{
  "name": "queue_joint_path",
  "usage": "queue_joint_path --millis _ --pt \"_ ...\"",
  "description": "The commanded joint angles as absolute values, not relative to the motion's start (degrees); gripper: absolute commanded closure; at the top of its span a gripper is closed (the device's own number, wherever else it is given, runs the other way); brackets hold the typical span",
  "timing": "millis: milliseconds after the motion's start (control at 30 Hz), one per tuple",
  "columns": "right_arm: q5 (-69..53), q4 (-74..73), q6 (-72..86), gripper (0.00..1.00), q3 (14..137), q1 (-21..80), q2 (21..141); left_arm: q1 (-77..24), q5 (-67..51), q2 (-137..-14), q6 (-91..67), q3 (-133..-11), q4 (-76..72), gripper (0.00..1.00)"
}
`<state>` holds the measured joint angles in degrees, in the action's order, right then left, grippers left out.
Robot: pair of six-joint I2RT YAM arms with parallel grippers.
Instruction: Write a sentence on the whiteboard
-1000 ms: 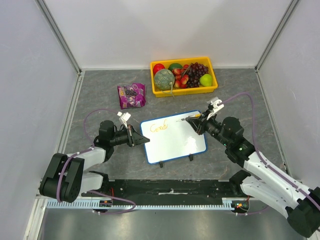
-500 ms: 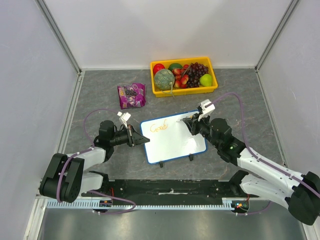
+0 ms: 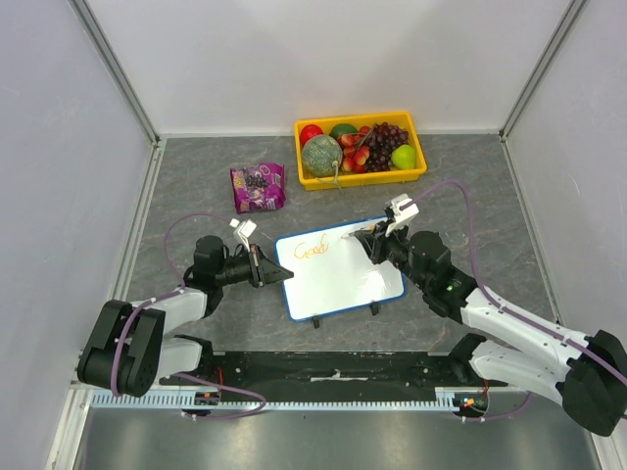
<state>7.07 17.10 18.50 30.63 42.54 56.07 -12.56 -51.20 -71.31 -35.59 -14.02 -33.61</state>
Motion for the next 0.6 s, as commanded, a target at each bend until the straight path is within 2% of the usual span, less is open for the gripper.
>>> queue_joint_path --millis 0,567 --pt "6.5 18.28 18.81 1.0 29.71 42.71 56.16 -11.87 -41.13 -72.77 -33.31 -13.54 -29.53 0.98" --pt "14.94 12.04 18.54 1.0 29.18 42.63 53.79 -11.87 -41.13 -72.6 -33.31 -13.54 -29.62 0.98"
